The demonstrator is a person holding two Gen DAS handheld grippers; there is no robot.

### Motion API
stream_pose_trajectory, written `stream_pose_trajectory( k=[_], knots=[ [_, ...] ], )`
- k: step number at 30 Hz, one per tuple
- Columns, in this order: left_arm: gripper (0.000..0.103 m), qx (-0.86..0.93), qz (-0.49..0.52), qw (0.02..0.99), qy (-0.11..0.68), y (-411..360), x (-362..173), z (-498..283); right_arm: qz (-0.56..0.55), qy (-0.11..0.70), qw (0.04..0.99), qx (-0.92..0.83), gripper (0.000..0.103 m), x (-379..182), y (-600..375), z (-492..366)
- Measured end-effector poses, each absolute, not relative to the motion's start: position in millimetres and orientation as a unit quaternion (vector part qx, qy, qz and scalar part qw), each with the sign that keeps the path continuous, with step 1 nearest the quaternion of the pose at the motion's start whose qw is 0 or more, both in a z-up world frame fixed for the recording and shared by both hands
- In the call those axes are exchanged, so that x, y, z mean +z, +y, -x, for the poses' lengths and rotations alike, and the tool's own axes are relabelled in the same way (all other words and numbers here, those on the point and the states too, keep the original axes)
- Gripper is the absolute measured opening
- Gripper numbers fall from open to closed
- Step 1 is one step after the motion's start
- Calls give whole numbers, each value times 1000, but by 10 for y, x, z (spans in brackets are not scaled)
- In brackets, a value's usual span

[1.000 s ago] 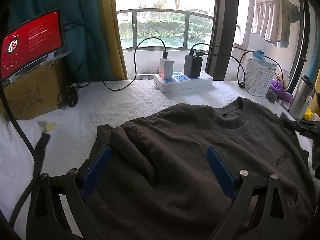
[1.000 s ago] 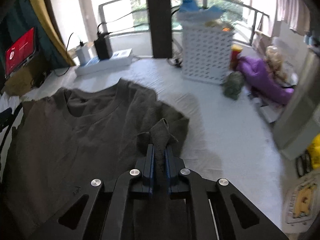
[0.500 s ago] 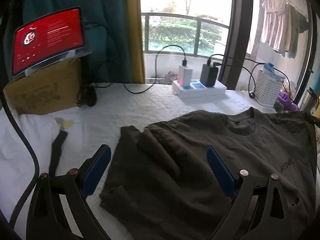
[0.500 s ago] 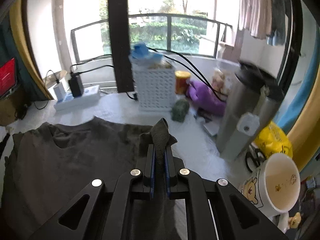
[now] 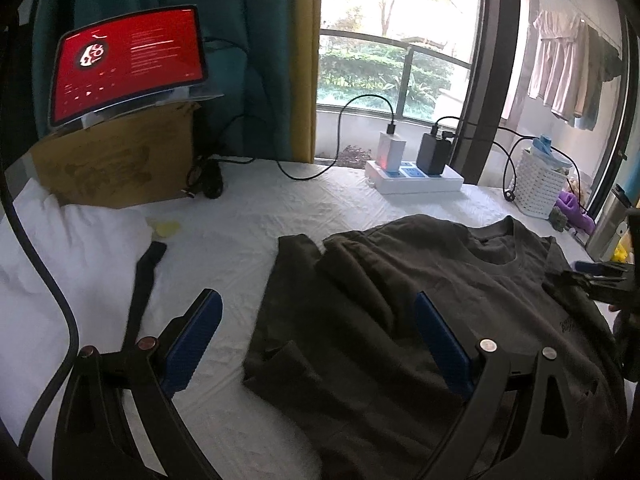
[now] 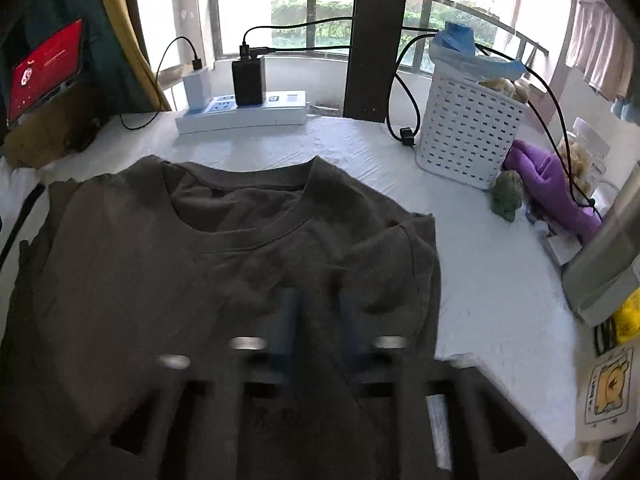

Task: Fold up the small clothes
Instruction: 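Fold the gripped side over toward the shirt's middle, then open the right gripper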

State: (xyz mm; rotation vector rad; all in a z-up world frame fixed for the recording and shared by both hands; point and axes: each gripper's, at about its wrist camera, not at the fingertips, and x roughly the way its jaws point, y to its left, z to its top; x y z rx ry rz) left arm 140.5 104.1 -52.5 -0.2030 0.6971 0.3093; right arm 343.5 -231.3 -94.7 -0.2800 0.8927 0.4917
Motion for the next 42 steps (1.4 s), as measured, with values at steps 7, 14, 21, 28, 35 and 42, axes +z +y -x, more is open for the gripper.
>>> stream_pose_trajectory(
  k=[7,14,21,28,35,42],
  knots=[
    [96,163,101,920,341,1143,-561,-1365,87,401,892,187,86,-612,-3029,-3310],
    [96,159,96,919,347,1094,-568,-1394,13,475,861,184,64,-1037,-3487,-3284],
    [96,155,90,919,352,1038,-559,-1368,-1,484,851,201,7,-1180,-3464,-3044],
    [96,150,88,924,341,977,-477,-1267,10,441,870,220,2,-805,-3363,-2768],
    [96,149,92,925,337,984,-452,-1142,30,417,864,280,2,-563,-2926,-2438],
    [96,156,99,919,349,1066,-519,-1049,53,452,829,325,2,-932,-2411,-2330]
  ],
)
